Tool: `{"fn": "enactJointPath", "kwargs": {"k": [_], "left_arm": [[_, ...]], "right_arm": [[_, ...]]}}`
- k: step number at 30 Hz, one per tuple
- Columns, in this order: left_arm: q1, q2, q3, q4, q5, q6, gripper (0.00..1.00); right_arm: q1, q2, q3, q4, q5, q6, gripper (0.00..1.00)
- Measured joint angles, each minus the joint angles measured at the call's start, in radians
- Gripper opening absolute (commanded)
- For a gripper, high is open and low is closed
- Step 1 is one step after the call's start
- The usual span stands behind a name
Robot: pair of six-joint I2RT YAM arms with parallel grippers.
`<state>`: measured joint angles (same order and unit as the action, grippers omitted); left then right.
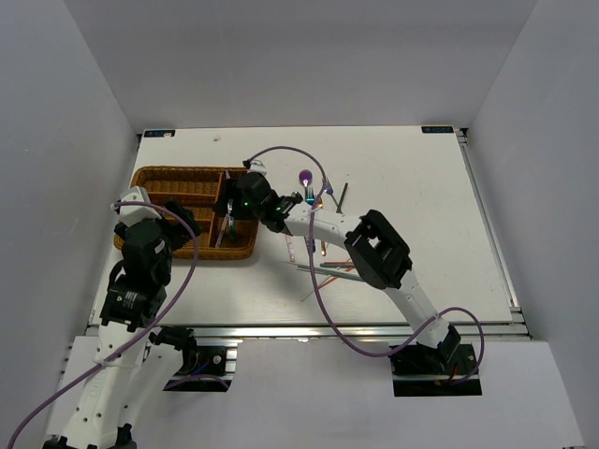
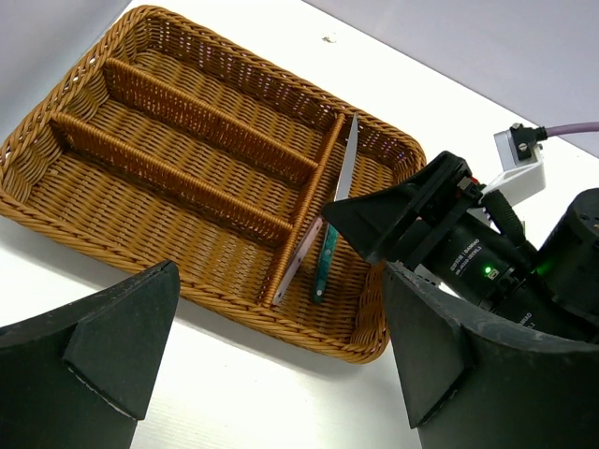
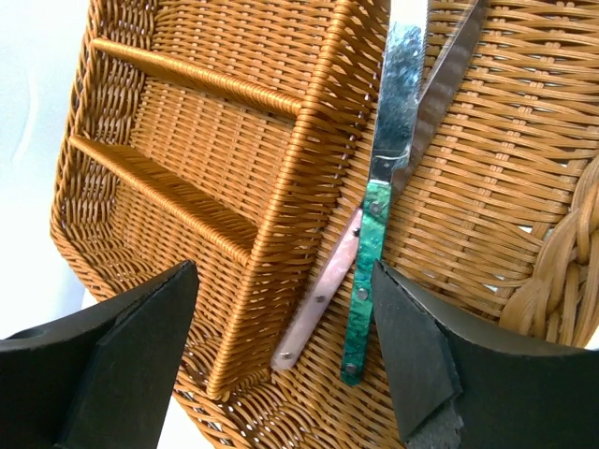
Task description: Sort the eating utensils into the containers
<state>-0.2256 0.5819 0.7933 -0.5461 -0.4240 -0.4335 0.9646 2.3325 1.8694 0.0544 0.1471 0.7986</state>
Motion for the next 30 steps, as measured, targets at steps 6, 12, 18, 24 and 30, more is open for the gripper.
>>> {"fn": "enactJointPath", "kwargs": {"k": [6,12,18,24,30], "left_arm": [[-0.003,-0.004,0.0,0.0,0.0,0.0,0.98],[-0.008,-0.004,0.0,0.0,0.001,0.0,0.98],[-0.01,-0.003,0.0,0.0,0.002,0.0,0.98],[-0.014,-0.003,0.0,0.0,0.002,0.0,0.98],[-0.014,-0.001,0.0,0.0,0.002,0.0,0.98]], "right_arm": [[0.001,-0.021,-0.042,-0.001,0.024,0.003,0.81],[0.001,-0.07,-0.054,-0.031,0.084,-0.052,0.81],[0.0,-0.198,-0.14,-0.051,0.171,-0.15,0.51],[-0.03,-0.372,-0.349,-0.074,0.217,-0.234,0.41],[-0.154,-0.38,-0.355,-0.209,0.196,-0.311,0.35]]}}
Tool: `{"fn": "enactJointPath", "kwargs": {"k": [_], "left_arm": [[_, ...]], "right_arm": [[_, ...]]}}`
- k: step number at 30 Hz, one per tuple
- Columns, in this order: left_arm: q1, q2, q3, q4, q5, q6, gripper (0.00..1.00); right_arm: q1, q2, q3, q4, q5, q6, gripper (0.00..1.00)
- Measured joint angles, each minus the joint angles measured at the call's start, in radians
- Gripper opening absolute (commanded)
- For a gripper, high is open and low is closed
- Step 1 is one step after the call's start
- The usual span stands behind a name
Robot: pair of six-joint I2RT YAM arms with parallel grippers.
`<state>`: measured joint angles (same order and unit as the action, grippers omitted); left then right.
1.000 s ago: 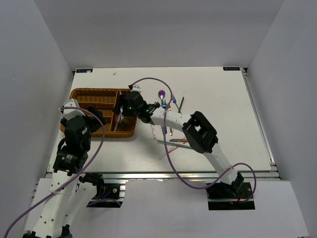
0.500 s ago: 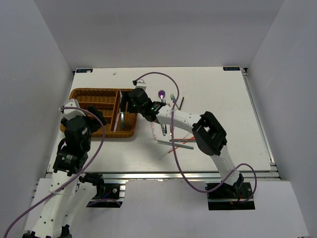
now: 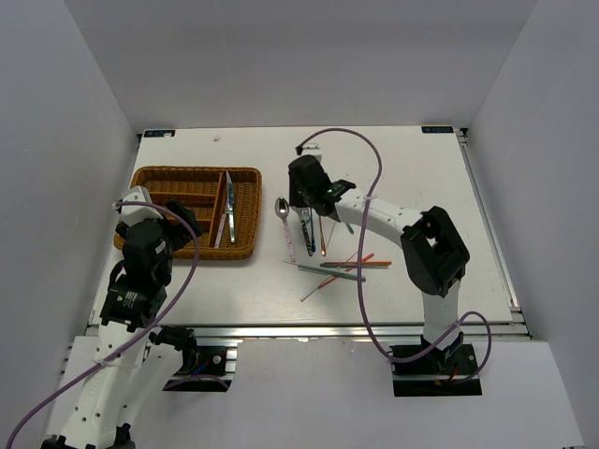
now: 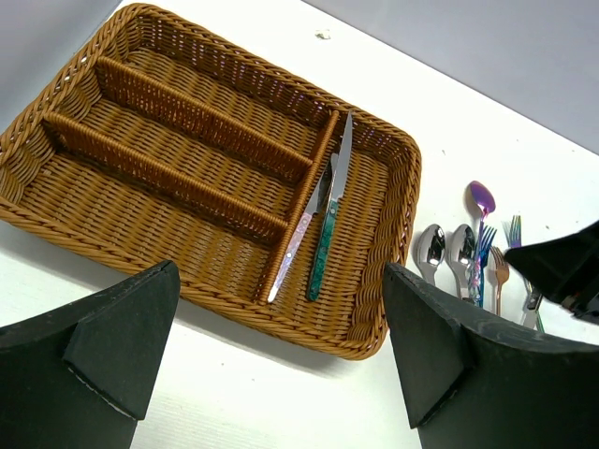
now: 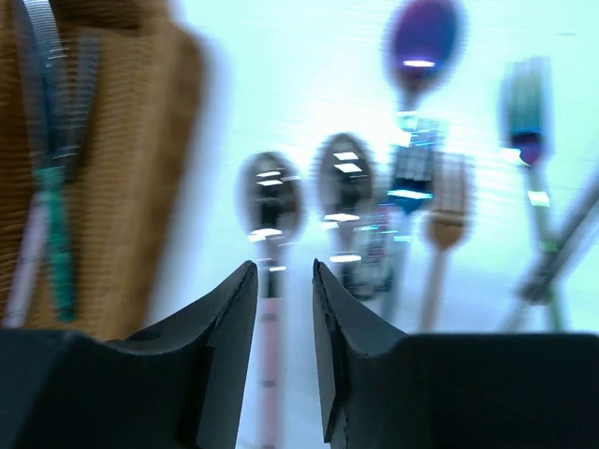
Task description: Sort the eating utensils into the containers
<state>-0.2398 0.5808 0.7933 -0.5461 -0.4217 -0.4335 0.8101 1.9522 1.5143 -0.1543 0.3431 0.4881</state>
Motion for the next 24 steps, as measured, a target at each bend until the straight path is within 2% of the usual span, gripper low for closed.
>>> {"fn": "enactJointPath", "kwargs": {"k": [6,11,18,24], "left_arm": [[0.0,0.002,0.0,0.0,0.0,0.0,0.98],[0.0,0.015,0.0,0.0,0.0,0.0,0.98],[0.0,0.024,0.0,0.0,0.006,0.001,0.98],[0.0,0.034,0.0,0.0,0.015,0.004,0.98]], "right_arm": [[-0.103,0.034,0.001,-0.064,-0.01,-0.04,0.33],[-0.124,0.1,0.014,-0.094,-0.007,-0.055,0.31],[-0.14,0.051,-0.085,-0.082,0.003,-0.088,0.31],[-0.145,-0.082,-0.235,-0.082,-0.038,-0.123,0.43]]}}
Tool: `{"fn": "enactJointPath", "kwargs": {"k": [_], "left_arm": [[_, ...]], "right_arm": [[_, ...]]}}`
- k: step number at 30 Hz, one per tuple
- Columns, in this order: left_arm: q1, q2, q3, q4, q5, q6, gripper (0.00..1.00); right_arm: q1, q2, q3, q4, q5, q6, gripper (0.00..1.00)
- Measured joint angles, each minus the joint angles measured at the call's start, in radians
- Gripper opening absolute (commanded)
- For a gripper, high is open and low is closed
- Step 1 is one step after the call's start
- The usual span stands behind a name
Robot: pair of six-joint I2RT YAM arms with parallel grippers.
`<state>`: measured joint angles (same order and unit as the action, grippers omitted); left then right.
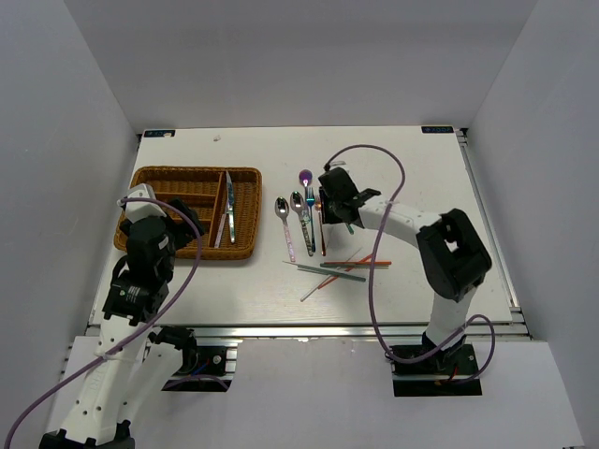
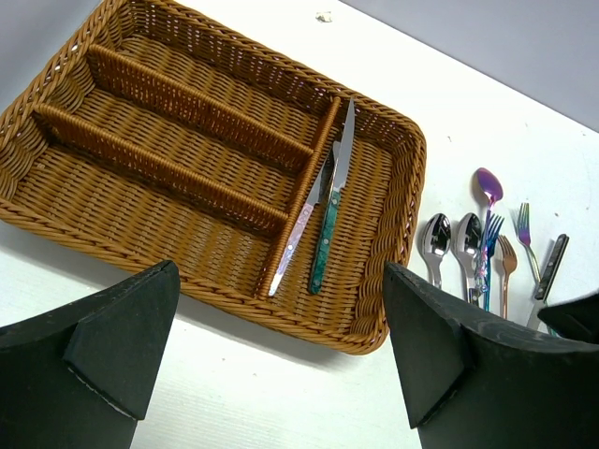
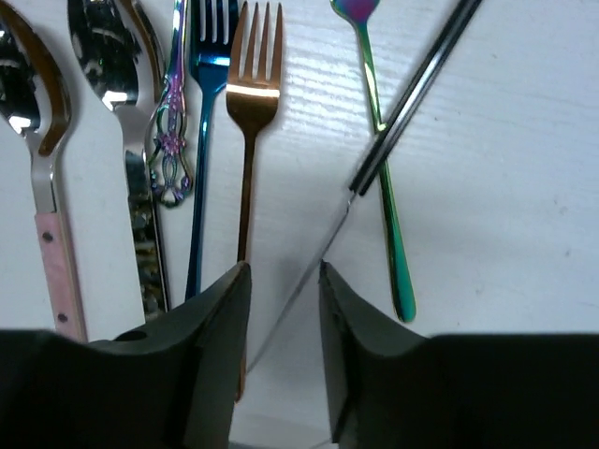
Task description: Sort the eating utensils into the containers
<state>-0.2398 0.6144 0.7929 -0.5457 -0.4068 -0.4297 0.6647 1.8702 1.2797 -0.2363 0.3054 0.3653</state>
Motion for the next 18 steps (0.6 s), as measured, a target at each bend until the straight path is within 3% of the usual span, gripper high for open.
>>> {"fn": "enactJointPath", "kwargs": {"k": [1,5,13,18], "left_arm": [[0.0,0.0,0.0,0.0,0.0,0.0,0.98],[0.0,0.003,0.0,0.0,0.001,0.0,0.98],[0.0,0.01,0.0,0.0,0.004,0.003,0.98],[0.0,0.013,0.0,0.0,0.005,0.003,0.98]], "right_arm": [[-0.002,-0.028,-0.027,0.003,-0.005,-0.004,0.46],[-0.003,-0.151,-0.159,0.03,-0.001,-0.008,0.89],[-0.014,-0.257,-0.274,0.052,0.066,0.047,0.88],[-0.033,-0.179,-0.18,0.038,0.093,0.086,0.72]]}}
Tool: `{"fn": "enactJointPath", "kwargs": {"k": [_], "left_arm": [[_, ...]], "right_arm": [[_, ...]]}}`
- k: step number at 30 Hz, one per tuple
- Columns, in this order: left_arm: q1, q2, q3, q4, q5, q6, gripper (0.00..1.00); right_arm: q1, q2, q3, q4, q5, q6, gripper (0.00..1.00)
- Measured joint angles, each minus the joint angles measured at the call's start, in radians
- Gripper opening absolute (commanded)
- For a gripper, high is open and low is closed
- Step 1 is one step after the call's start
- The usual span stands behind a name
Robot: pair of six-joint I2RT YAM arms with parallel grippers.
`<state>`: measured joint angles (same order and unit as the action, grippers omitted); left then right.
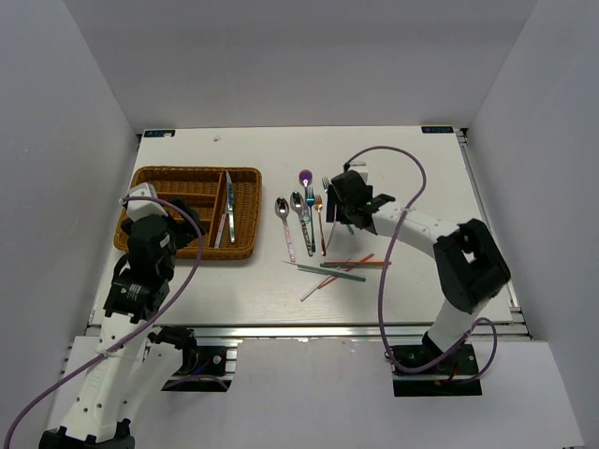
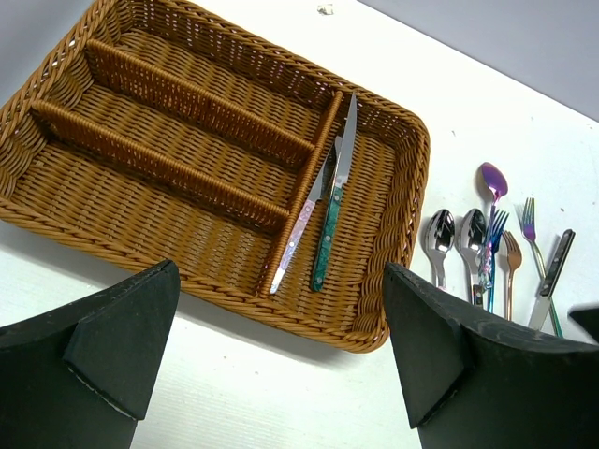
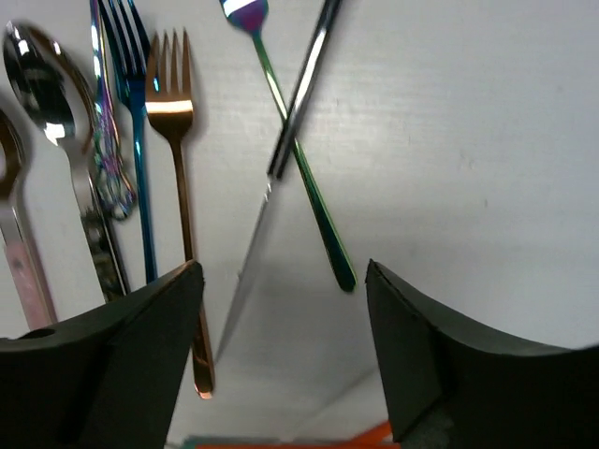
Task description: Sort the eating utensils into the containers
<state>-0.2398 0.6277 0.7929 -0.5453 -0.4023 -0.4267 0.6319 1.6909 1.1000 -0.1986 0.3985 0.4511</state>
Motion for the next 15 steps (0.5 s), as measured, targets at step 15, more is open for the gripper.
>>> {"fn": "enactJointPath", "kwargs": {"k": [15], "left_arm": [[-0.001,0.013,0.0,0.0,0.008,0.0,0.98]], "right_arm": [[-0.1,0.496,0.599,-0.162,0.121,0.085,0.47]]}}
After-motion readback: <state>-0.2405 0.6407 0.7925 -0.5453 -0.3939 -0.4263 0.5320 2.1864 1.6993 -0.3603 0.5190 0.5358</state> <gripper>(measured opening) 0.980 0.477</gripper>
